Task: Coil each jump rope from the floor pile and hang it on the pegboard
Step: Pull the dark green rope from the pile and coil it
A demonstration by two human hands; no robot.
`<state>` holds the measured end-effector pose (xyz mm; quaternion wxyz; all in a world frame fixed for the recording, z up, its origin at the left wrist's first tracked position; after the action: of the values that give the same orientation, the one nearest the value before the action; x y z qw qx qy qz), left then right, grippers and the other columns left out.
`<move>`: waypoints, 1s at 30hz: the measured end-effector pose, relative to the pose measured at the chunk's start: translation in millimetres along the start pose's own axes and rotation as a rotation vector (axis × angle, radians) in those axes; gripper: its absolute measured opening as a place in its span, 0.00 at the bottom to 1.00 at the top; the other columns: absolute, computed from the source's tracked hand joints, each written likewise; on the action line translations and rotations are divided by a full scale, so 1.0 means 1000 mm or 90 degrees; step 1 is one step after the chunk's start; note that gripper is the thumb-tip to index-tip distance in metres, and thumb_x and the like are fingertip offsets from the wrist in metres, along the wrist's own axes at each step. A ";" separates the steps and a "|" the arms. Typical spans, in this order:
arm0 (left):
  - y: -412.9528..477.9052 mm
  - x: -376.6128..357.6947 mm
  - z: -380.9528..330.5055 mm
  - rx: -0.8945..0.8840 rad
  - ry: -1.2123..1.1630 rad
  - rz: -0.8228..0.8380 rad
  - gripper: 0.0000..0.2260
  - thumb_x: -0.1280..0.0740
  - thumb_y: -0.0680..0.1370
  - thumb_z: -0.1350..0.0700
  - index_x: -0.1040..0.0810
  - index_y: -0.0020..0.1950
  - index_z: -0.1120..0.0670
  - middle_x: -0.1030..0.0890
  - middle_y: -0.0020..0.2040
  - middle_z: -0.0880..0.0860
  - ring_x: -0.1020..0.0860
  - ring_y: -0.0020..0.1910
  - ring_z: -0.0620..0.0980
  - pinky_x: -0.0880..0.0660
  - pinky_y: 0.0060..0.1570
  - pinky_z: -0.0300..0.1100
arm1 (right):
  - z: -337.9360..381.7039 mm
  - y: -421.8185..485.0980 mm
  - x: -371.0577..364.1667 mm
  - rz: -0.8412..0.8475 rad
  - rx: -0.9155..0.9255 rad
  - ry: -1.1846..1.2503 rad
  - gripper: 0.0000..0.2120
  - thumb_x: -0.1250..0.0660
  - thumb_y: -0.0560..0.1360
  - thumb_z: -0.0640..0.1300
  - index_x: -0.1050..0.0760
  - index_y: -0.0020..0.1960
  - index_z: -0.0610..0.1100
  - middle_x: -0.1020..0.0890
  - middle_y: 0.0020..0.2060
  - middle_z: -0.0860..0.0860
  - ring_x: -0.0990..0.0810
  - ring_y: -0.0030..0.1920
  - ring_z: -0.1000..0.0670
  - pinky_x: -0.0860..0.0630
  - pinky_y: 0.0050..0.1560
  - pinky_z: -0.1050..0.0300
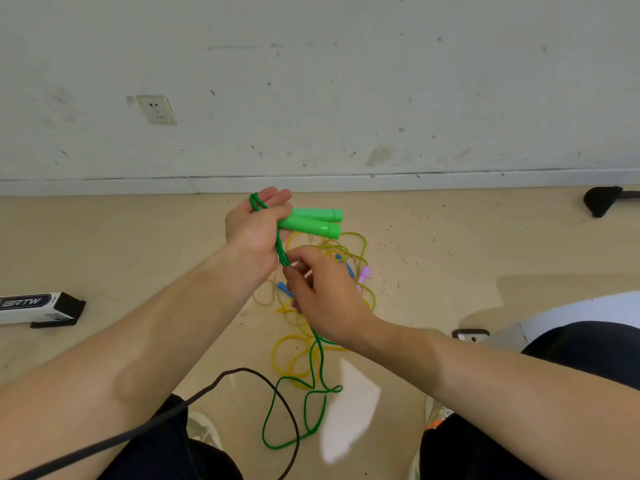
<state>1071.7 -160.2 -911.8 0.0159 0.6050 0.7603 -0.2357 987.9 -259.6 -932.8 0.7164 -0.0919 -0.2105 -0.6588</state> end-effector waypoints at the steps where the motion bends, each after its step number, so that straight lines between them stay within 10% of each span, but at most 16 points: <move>1: 0.003 0.001 -0.005 0.013 -0.027 0.008 0.11 0.34 0.77 0.71 0.25 0.55 0.57 0.16 0.51 0.52 0.17 0.50 0.49 0.19 0.45 0.43 | -0.006 -0.002 -0.002 0.017 -0.025 -0.002 0.05 0.39 0.82 0.45 0.25 0.50 0.49 0.24 0.32 0.55 0.22 0.32 0.51 0.22 0.38 0.49; 7: 0.006 0.010 -0.025 0.119 -0.052 0.146 0.09 0.35 0.79 0.67 0.24 0.58 0.57 0.13 0.46 0.49 0.15 0.43 0.44 0.17 0.43 0.41 | -0.042 0.011 0.014 0.152 -0.137 0.014 0.18 0.41 0.83 0.53 0.23 0.38 0.50 0.28 0.29 0.58 0.29 0.32 0.57 0.21 0.39 0.55; 15: -0.011 0.013 -0.022 0.092 0.264 0.352 0.14 0.32 0.73 0.70 0.21 0.55 0.57 0.14 0.50 0.52 0.15 0.48 0.51 0.17 0.47 0.44 | -0.046 0.038 0.063 0.154 -0.224 0.101 0.07 0.33 0.79 0.40 0.20 0.43 0.41 0.31 0.27 0.53 0.36 0.27 0.56 0.39 0.30 0.61; 30: -0.011 0.007 -0.010 -0.083 0.409 0.308 0.13 0.32 0.75 0.73 0.21 0.55 0.58 0.13 0.48 0.50 0.15 0.44 0.44 0.22 0.40 0.34 | -0.030 0.037 0.061 0.035 -0.218 0.174 0.10 0.34 0.78 0.41 0.19 0.39 0.41 0.31 0.24 0.53 0.36 0.26 0.54 0.38 0.29 0.60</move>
<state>1062.4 -151.9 -901.7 -0.1290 0.8072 0.5754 0.0248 1032.6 -322.9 -928.2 0.7300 -0.1280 0.0064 -0.6713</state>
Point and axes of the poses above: each hand's wrist, its own y-axis towards the middle knuckle, its own x-axis out of the back of the hand, z = x × y, the point moved 4 cm from there along y, towards the middle knuckle
